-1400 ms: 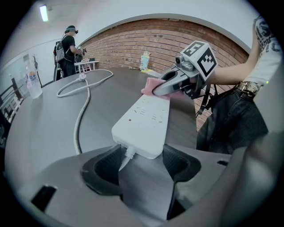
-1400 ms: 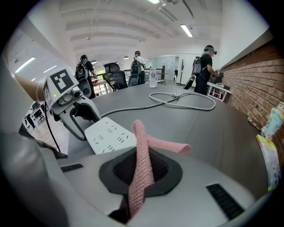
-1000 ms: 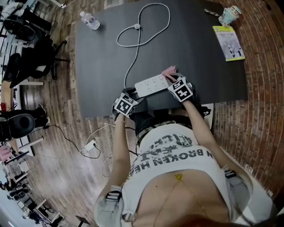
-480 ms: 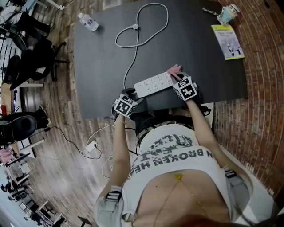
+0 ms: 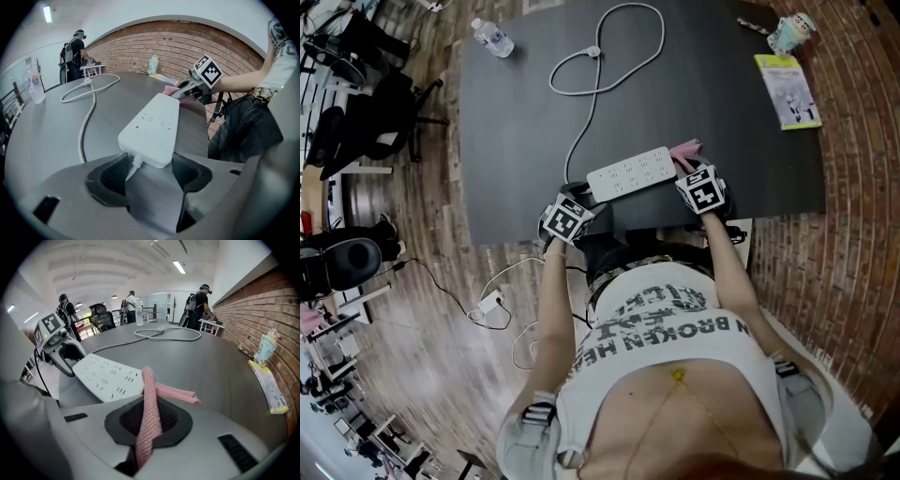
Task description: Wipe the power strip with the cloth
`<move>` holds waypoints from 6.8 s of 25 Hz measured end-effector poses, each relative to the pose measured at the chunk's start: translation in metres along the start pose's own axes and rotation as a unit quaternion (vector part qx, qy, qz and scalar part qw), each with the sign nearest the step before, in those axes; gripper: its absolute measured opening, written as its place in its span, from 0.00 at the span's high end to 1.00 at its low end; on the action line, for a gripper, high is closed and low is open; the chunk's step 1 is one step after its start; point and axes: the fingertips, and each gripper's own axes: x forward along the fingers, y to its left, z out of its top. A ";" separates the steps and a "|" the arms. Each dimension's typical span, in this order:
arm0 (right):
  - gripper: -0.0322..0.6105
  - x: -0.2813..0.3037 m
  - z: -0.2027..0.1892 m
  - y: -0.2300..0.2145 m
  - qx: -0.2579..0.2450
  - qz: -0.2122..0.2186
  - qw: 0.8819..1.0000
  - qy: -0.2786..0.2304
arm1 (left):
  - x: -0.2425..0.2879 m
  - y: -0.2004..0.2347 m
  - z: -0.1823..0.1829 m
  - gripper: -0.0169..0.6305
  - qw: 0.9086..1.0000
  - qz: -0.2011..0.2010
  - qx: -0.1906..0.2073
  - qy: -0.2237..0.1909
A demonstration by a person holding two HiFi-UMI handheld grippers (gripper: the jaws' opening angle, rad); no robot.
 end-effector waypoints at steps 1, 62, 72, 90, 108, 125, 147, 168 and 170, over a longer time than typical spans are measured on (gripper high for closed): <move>0.93 -0.002 0.008 0.002 0.004 0.004 1.000 -0.012 | 0.000 0.001 0.000 0.55 1.000 0.001 0.000 0.000; 0.93 0.013 0.047 0.166 -0.099 0.223 0.970 0.006 | 0.004 0.002 -0.004 0.55 1.000 0.009 -0.001 0.017; 0.93 0.010 0.042 0.149 -0.085 0.210 0.974 0.000 | 0.004 0.002 -0.002 0.55 1.000 0.009 0.000 0.017; 0.93 0.001 0.033 0.116 -0.056 0.176 0.983 -0.008 | 0.005 0.003 -0.004 0.55 1.000 0.010 0.001 0.017; 0.93 -0.007 0.020 0.081 -0.017 0.142 0.990 -0.012 | 0.004 0.001 -0.004 0.55 1.000 0.013 -0.001 0.027; 0.93 -0.016 0.008 0.041 0.021 0.091 0.996 -0.009 | 0.002 0.000 -0.001 0.55 1.000 0.014 0.000 0.022; 0.92 -0.020 0.029 0.045 0.025 0.077 0.997 -0.017 | -0.003 -0.001 0.001 0.55 0.999 0.047 0.023 -0.003; 0.93 -0.077 0.103 0.114 -0.078 0.243 0.943 -0.211 | -0.070 -0.041 0.119 0.96 0.965 0.081 -0.037 -0.249; 0.93 -0.094 0.114 0.117 -0.088 0.262 0.930 -0.243 | -0.080 -0.046 0.131 0.96 0.958 0.078 -0.042 -0.271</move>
